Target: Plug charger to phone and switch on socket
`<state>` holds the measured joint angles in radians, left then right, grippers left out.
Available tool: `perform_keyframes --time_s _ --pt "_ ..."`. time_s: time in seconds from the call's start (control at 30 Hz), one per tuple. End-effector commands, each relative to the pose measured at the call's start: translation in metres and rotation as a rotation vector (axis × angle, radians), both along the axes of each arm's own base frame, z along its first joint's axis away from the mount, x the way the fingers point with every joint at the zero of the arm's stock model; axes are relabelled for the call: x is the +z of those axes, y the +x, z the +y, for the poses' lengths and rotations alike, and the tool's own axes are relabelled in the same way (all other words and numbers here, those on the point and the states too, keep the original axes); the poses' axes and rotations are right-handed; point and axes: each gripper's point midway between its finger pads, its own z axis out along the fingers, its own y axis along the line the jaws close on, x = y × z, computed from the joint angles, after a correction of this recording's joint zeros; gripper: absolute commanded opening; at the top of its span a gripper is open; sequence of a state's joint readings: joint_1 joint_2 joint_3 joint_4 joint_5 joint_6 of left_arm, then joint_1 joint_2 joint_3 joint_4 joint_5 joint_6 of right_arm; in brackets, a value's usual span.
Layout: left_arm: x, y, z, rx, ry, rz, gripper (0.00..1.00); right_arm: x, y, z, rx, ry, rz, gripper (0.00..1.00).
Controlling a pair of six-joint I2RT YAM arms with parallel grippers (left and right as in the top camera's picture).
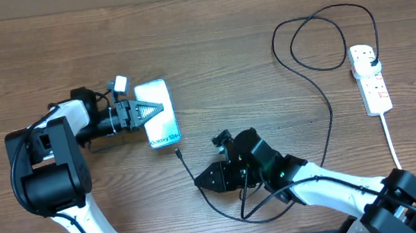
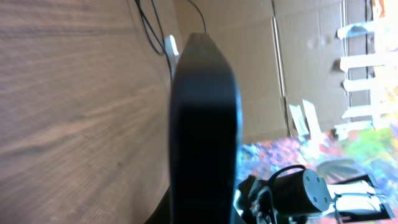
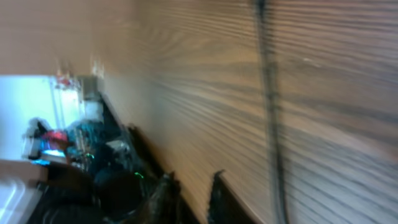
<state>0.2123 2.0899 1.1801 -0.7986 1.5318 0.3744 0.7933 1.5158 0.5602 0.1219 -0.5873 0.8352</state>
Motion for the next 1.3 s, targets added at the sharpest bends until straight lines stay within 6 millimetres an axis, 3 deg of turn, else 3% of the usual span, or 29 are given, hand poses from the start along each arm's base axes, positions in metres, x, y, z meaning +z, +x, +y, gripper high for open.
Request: perform_keyframes --time_s 0.0,0.23,0.37,0.53,0.77,1.0,1.1,1.27 --pt "0.016 0.012 0.019 0.052 -0.030 0.039 0.04 0.037 0.027 0.015 0.038 0.010 -0.135 0.29" --pt "-0.021 0.030 0.036 0.117 0.180 0.118 0.04 0.072 0.076 0.001 -0.039 -0.271 -0.292 0.49" --pt "-0.034 0.039 0.043 0.153 0.267 0.126 0.04 0.071 0.088 -0.002 -0.026 -0.392 -0.315 0.54" --pt "-0.038 0.044 0.047 0.170 0.299 0.114 0.04 0.052 0.093 0.009 0.068 -0.497 -0.281 0.57" --pt "-0.037 0.052 0.049 0.193 0.297 0.112 0.04 0.004 0.085 0.041 0.212 -0.598 -0.236 0.57" --pt "-0.036 0.052 0.049 0.195 0.294 0.120 0.04 -0.045 0.072 0.040 0.263 -0.759 -0.263 0.56" --pt "-0.036 0.053 0.049 0.198 0.292 0.125 0.04 -0.057 0.069 0.043 0.275 -0.803 -0.297 0.56" --pt "-0.036 0.053 0.049 0.198 0.292 0.125 0.04 -0.060 0.073 0.047 0.266 -0.867 -0.404 0.48"
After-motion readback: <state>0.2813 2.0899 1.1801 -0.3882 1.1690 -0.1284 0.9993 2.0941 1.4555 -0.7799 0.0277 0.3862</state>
